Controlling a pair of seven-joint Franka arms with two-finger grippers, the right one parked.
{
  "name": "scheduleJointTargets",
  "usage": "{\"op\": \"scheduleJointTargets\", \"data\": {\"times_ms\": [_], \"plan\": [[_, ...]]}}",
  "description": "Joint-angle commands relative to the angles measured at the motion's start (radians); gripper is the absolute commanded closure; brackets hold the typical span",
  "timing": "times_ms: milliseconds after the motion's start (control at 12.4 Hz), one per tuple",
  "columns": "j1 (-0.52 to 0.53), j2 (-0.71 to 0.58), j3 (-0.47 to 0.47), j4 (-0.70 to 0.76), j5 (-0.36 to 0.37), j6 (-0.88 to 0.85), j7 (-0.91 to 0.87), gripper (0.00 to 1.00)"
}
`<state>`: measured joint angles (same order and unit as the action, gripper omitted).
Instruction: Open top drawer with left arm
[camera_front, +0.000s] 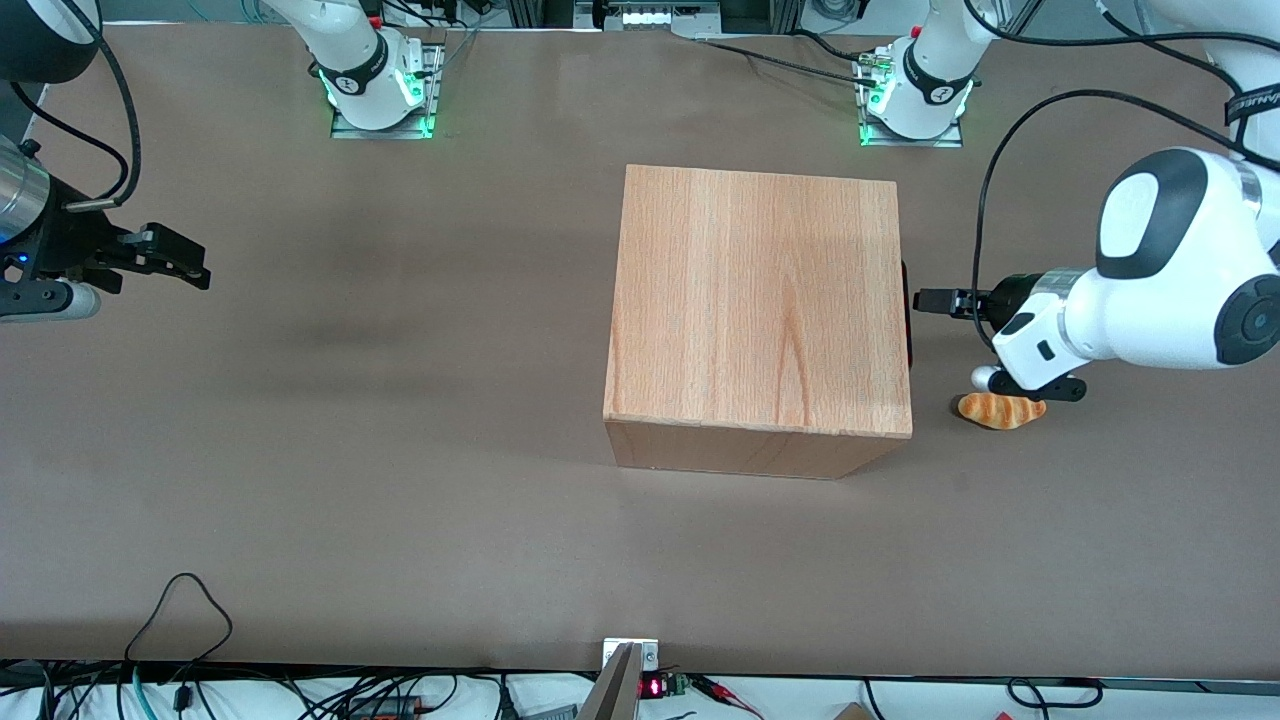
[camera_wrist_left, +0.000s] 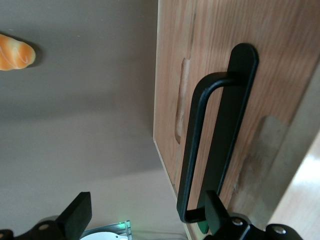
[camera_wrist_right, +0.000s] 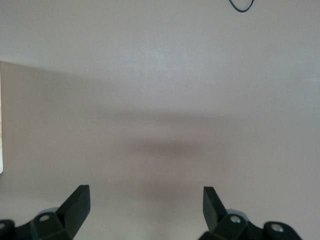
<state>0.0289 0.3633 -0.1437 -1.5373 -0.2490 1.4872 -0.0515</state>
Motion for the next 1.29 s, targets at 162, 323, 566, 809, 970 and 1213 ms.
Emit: {"op": "scheduleJointTargets", "data": {"times_ms": [162,323,566,809,970,1213], "plan": [[0.019,0.034,0.001,0.034,-0.056,-0.010,0.010,0.00],[0.020,0.043,0.003,0.034,-0.055,-0.008,0.009,0.00],[0.022,0.057,0.006,0.036,-0.056,-0.008,0.009,0.00],[0.023,0.074,0.007,0.036,-0.078,-0.008,0.010,0.00],[0.028,0.078,0.007,0.036,-0.098,-0.008,0.010,0.00],[0.026,0.089,0.007,0.036,-0.108,-0.005,0.010,0.00]]}}
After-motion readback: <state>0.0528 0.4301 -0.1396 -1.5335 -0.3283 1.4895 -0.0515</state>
